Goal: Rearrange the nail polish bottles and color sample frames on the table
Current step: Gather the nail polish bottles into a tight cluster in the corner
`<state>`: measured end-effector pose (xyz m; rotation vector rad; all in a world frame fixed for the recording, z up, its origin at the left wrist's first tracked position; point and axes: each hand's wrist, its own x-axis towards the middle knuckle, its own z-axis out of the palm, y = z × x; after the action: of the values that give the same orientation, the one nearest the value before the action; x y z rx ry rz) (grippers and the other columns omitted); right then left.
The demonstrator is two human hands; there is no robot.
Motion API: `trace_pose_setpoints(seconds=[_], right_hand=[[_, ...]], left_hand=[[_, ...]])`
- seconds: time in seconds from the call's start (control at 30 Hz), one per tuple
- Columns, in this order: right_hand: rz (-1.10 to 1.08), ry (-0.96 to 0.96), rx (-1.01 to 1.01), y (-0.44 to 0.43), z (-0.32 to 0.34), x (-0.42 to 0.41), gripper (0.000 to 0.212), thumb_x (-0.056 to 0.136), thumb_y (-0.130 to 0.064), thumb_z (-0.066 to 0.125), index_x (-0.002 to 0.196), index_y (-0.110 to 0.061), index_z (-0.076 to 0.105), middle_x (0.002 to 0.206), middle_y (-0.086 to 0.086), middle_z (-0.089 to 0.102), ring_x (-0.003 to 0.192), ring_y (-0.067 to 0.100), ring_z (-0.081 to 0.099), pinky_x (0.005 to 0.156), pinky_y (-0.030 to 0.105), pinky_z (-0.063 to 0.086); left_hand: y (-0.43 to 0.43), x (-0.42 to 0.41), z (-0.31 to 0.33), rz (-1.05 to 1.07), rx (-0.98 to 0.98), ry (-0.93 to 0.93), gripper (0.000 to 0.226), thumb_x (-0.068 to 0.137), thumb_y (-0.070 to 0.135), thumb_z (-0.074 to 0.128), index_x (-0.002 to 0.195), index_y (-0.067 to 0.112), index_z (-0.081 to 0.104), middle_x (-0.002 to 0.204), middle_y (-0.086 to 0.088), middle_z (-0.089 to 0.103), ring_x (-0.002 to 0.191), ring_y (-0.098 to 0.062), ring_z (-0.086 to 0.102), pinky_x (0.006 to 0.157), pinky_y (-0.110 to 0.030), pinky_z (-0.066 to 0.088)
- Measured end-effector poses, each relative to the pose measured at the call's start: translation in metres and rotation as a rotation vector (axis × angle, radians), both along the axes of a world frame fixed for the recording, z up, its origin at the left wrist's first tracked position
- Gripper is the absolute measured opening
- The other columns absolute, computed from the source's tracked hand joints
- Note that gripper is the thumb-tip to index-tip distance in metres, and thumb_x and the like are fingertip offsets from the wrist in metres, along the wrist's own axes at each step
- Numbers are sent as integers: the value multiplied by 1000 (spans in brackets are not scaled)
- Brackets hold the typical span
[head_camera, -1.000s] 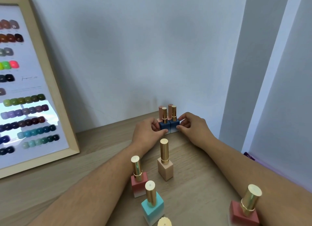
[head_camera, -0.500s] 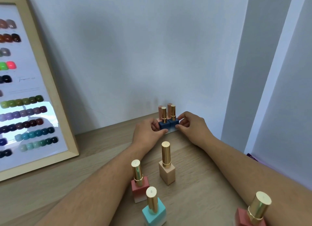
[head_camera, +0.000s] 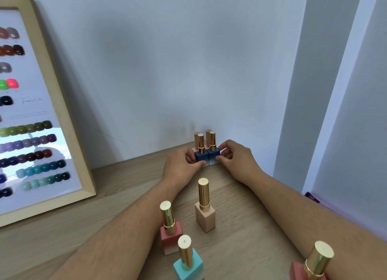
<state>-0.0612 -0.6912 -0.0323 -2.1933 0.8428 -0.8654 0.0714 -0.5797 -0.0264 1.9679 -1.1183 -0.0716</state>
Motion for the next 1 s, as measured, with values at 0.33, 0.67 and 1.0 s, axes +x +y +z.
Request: trace_pose_setpoints(seconds=[0.33, 0.67, 1.0], right_hand=[[7, -21, 41, 4, 1, -5, 19, 84, -22, 65, 101, -25, 57, 82, -6, 63, 77, 5, 59, 65, 12, 41], [32, -44, 38, 56, 4, -78, 6, 89, -22, 58, 92, -28, 59, 83, -4, 66, 75, 7, 64, 69, 14, 47], [-20, -407, 440, 139, 12, -200, 27, 98, -15, 40, 91, -9, 65, 84, 19, 62, 71, 24, 64, 65, 34, 56]], left_hand=[[3, 2, 0, -12, -18, 63, 27, 66, 33, 81, 69, 22, 57, 67, 3, 64, 64, -9, 57, 56, -22, 44], [101, -17, 3, -52, -95, 387, 20, 76, 36, 72, 80, 19, 62, 79, -2, 68, 73, -13, 61, 65, -25, 47], [206, -41, 6, -243, -102, 514, 24, 83, 2, 65, 100, 18, 65, 101, -3, 69, 96, -11, 64, 79, -16, 50]])
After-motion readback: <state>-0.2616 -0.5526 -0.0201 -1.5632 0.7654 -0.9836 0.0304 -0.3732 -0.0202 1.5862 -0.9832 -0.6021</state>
